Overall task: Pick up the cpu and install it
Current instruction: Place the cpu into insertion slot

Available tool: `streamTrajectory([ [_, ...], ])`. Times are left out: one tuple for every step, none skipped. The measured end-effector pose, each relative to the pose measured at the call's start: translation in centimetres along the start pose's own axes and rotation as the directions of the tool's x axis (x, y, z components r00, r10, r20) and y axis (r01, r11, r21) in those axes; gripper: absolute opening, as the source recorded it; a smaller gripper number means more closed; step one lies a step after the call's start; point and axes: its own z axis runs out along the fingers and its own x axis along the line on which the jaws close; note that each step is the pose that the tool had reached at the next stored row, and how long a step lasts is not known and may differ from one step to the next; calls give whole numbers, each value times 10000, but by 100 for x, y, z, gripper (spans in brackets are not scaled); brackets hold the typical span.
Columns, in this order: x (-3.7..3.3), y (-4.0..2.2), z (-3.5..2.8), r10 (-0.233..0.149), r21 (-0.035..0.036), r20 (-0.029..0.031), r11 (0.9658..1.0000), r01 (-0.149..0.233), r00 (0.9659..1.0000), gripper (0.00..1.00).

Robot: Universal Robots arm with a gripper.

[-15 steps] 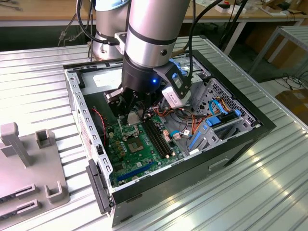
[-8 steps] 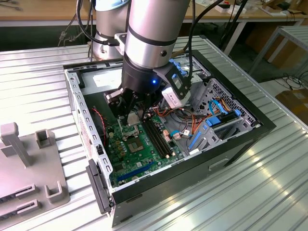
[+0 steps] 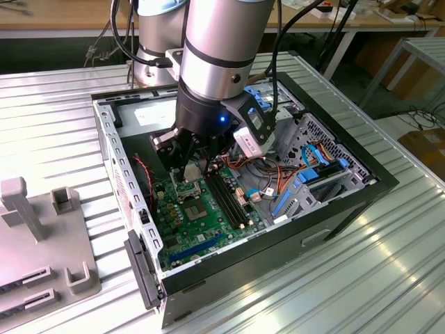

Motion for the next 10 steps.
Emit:
streamTrajectory([
  [0, 0, 0, 0, 0, 0, 10000, 0, 10000, 47],
  [0, 0, 0, 0, 0, 0, 10000, 0, 10000, 47],
  [0, 0, 0, 0, 0, 0, 10000, 0, 10000, 47],
  [0, 0, 0, 0, 0, 1, 10000, 0, 10000, 47],
  [0, 0, 0, 0, 0, 0, 10000, 0, 10000, 47],
  [0, 0, 0, 0, 1, 1, 10000, 0, 10000, 47],
  [0, 0, 1, 0, 1, 0, 10000, 0, 10000, 47],
  [0, 0, 3, 0, 0, 0, 10000, 0, 10000, 47],
  [0, 0, 6, 1, 0, 1, 10000, -1, 10000, 47],
  [0, 0, 9, 7, -1, 1, 10000, -7, 10000, 47],
])
